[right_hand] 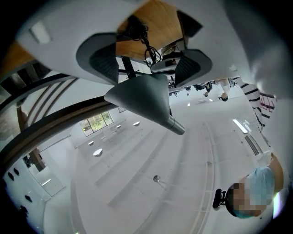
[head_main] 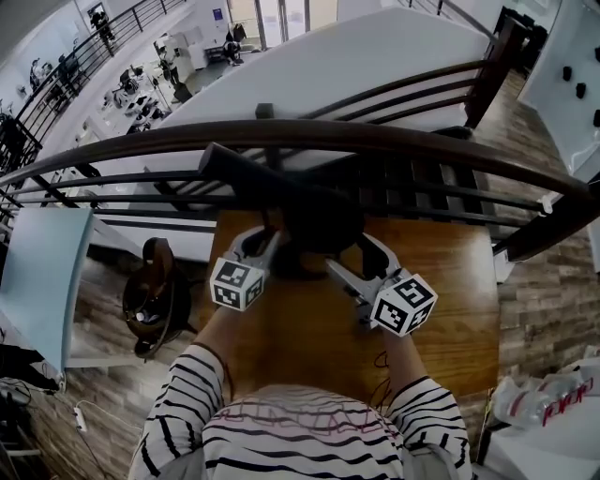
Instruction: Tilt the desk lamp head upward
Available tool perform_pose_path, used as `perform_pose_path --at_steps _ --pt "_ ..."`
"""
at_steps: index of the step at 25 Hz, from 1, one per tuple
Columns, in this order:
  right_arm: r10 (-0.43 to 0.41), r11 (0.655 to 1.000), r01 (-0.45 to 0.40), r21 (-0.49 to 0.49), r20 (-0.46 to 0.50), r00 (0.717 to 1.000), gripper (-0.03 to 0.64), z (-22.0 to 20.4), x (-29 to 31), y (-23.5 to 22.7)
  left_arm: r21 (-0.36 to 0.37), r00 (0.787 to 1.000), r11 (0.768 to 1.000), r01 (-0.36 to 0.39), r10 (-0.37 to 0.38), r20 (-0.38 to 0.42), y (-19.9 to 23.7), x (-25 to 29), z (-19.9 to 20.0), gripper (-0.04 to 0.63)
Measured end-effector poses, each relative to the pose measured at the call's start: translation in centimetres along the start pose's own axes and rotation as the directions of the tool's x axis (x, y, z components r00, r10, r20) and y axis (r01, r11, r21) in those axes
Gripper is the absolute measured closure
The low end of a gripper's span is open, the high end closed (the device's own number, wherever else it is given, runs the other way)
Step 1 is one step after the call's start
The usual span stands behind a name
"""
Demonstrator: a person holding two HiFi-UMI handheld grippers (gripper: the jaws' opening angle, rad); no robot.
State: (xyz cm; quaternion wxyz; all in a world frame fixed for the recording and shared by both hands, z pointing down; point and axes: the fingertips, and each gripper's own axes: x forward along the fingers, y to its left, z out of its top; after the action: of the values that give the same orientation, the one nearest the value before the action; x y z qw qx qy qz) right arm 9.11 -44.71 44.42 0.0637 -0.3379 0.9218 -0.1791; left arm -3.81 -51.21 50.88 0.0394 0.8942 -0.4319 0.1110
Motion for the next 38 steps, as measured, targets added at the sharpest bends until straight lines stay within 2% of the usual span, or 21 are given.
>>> perform_pose_path --at_steps 12,21,38 --pt "-0.057 0.996 0.058 -0.069 0.015 0.998 0.239 4.2 -3.0 0.0 -0.013 1.0 1.0 -0.018 0.017 -0.023 -0.9 -0.5 -0.2 0.545" --pt "-0.066 0.995 0.069 -0.077 0.043 0.997 0.233 8.0 -5.1 1.4 -0.009 0.999 1.0 -0.028 0.027 -0.032 -1.6 -1.5 -0.6 0.545" --pt "-0.103 0.968 0.106 -0.227 0.025 0.994 0.202 13.2 -4.3 6.1 -0.014 0.999 0.999 -0.035 0.035 -0.036 -0.2 -3.7 -1.5 0.546"
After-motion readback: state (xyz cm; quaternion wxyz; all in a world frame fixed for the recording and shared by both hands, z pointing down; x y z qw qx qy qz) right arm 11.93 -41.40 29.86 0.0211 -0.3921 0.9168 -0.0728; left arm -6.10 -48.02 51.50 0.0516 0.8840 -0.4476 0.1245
